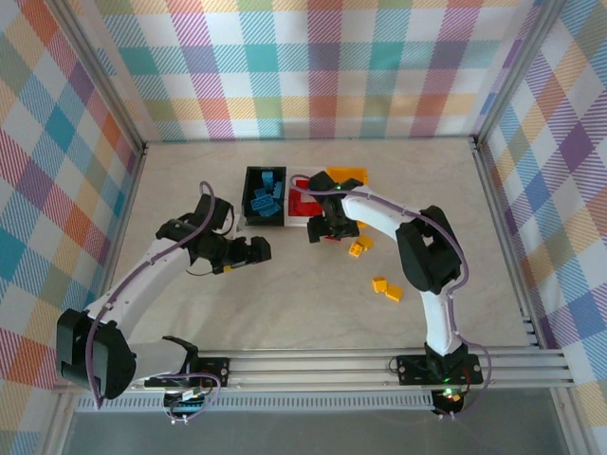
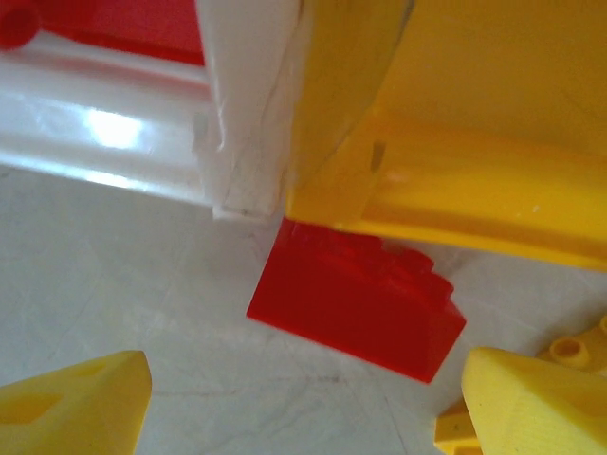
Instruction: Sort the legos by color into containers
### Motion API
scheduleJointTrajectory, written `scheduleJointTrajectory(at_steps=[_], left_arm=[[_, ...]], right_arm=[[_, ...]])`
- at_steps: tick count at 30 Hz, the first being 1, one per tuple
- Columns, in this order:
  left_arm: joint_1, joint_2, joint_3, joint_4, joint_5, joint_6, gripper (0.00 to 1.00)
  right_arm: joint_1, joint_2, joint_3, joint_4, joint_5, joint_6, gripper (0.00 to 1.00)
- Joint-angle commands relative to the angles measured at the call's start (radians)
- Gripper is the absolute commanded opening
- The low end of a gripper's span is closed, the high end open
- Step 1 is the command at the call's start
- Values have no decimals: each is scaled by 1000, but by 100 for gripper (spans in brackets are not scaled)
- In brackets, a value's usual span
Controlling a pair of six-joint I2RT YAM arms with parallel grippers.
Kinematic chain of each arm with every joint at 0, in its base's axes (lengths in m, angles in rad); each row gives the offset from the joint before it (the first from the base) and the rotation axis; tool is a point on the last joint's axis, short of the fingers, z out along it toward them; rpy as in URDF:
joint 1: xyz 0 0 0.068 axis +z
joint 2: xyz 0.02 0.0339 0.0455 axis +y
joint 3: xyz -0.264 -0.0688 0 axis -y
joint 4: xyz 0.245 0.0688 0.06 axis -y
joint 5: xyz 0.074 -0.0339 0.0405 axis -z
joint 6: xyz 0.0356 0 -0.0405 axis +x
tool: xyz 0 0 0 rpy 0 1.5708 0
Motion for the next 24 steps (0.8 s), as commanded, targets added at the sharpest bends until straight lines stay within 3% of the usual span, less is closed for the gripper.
scheduleJointTrajectory(at_steps=[1, 17, 24], left_arm=[[-9, -24, -12, -51, -4, 24, 95], [-4, 13, -5, -57, 2, 41, 95], [-3, 22, 2, -60, -3, 45, 95]], right_arm=[[-10, 30, 31, 9, 34, 26, 85], [-32, 108, 84, 58, 79, 44, 75], [-33, 122, 93, 50, 71, 45, 56]])
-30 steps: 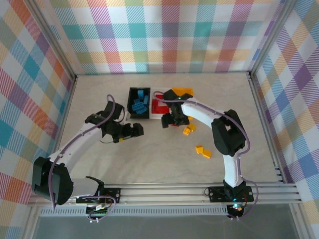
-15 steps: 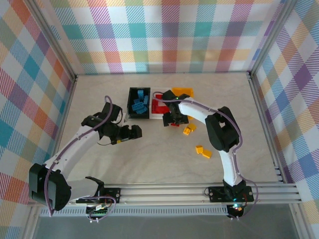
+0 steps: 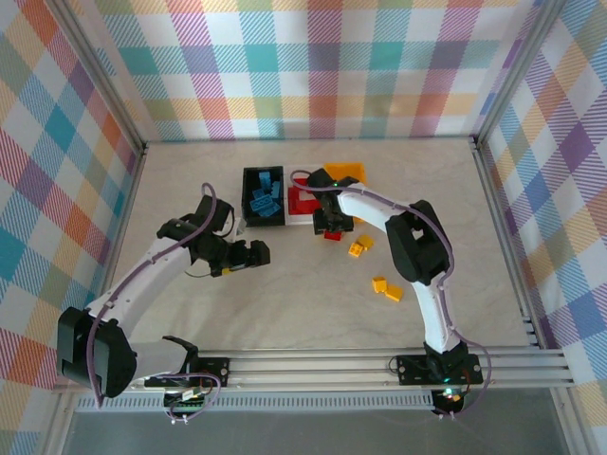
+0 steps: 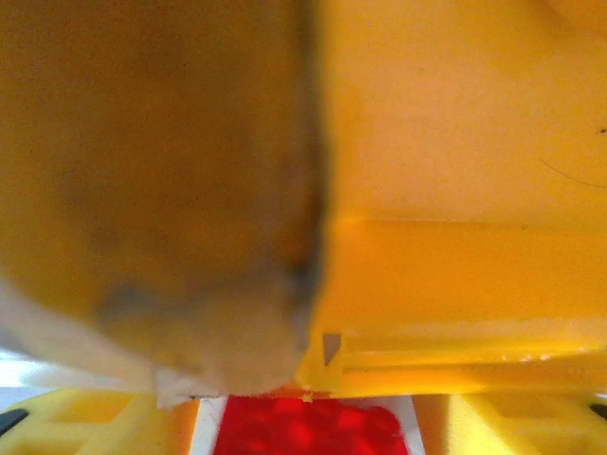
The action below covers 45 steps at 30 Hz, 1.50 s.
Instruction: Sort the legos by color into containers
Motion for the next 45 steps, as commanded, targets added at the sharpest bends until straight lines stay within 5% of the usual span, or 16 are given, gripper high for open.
scheduleJointTrajectory(at_steps=[1, 22, 37, 45], left_arm=[[-3, 5, 0, -19, -2, 16, 95], [-1, -16, -39, 37, 4, -24, 95], [-3, -109, -117, 54, -50, -115, 95], [-4, -135, -148, 103, -85, -156, 95]], right_arm=[[-7, 6, 7, -6, 4, 9, 56], [5, -189, 45, -76, -48, 14, 52], [-41, 244, 754, -263, -124, -90, 53], [-63, 346, 893, -265, -190, -89, 56]])
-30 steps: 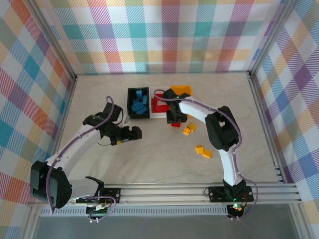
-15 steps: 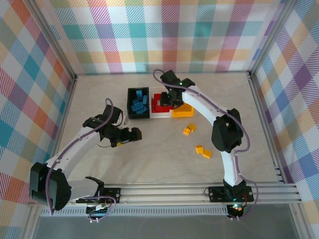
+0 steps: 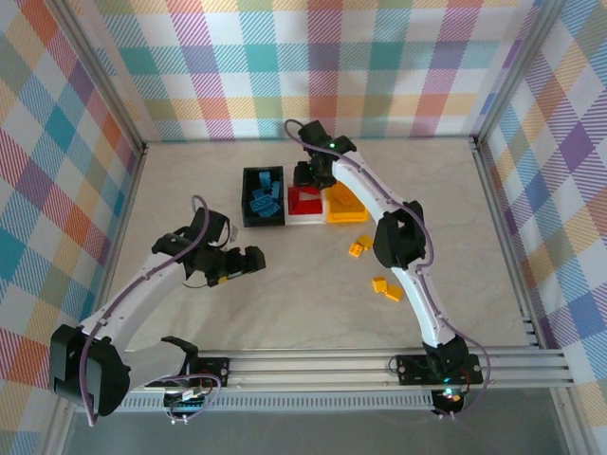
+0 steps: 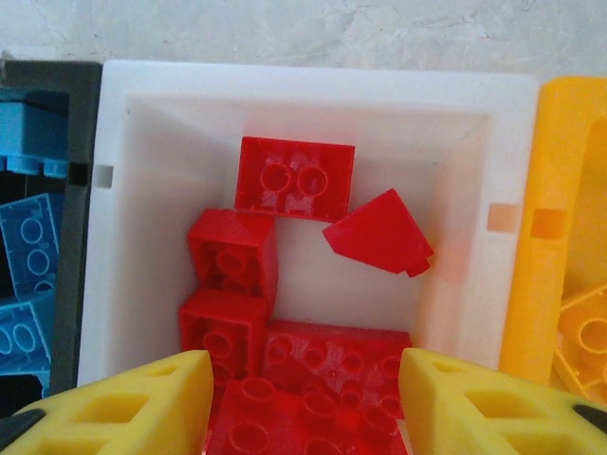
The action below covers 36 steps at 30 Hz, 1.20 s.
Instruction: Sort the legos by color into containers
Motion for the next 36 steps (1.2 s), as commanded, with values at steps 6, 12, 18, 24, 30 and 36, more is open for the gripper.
scheduleJointTrajectory(at_steps=[6, 12, 18, 24, 30, 36], left_arm=[[-5, -38, -36, 46, -27, -40, 96], [-6, -22, 4, 19, -24, -5, 96], [-8, -7, 42, 19, -10, 15, 96], [-40, 3, 56, 47, 3, 17, 96], [-91, 19, 33, 77, 15, 13, 96], [-184, 69, 5, 138, 3, -9, 96]], right_arm=[[-14, -4, 71, -22, -57, -22, 67], [-20, -54, 66, -32, -59, -17, 70], [-21, -168, -23, -73, -82, -9, 72], [-19, -405, -360, -110, -100, 8, 75], [-21, -712, -837, -81, -82, 43, 77], [-30, -897, -1213, -48, -98, 85, 79]])
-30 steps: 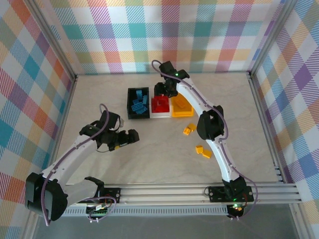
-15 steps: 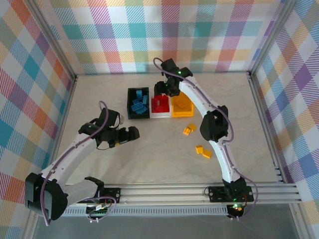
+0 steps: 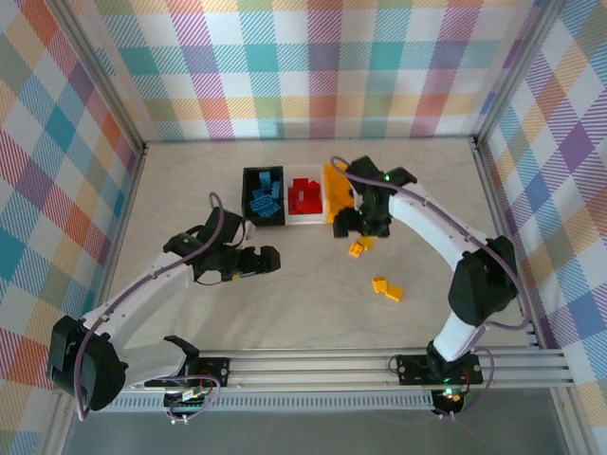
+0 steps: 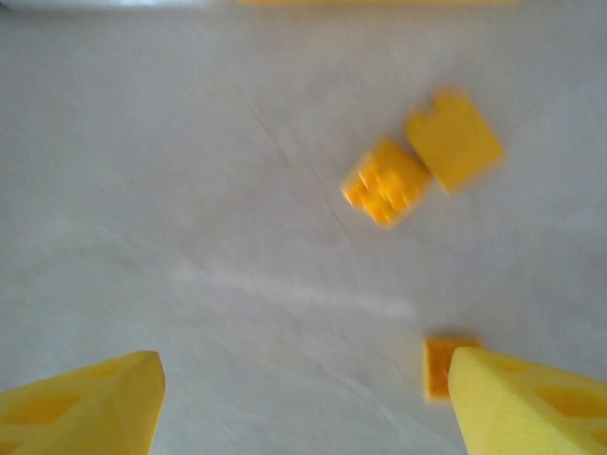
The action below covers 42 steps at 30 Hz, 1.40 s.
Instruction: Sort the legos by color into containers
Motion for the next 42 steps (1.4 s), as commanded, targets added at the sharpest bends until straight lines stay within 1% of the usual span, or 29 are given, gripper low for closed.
scheduleJointTrajectory(at_steps=[1, 6, 8, 11, 17, 24, 34, 36, 42], left_arm=[[-49, 42, -21, 60, 1, -8, 96], [-140, 88, 26, 55, -42, -14, 96], [-161, 89, 24, 59, -56, -27, 96], [-175, 83, 15, 57, -63, -43, 96], [-182, 51, 12, 26, -91, -57, 97], [-181, 42, 19, -11, -121, -58, 97], [-182, 60, 32, -32, -129, -37, 97], [-181, 69, 35, -34, -128, -29, 97], [-180, 71, 32, -29, -125, -31, 97]], right_arm=[[-10, -59, -147, 7, -17, 45, 80], [-14, -107, -318, 44, -16, 63, 82], [-31, -116, -380, 85, -34, 66, 81], [-51, -91, -421, 125, -37, 47, 80], [-79, -21, -412, 172, -24, 3, 78], [-82, 59, -366, 190, -5, -31, 73], [-81, 66, -359, 197, 4, -33, 67], [-82, 63, -358, 194, 3, -31, 64], [-76, 55, -371, 186, 13, -34, 63]])
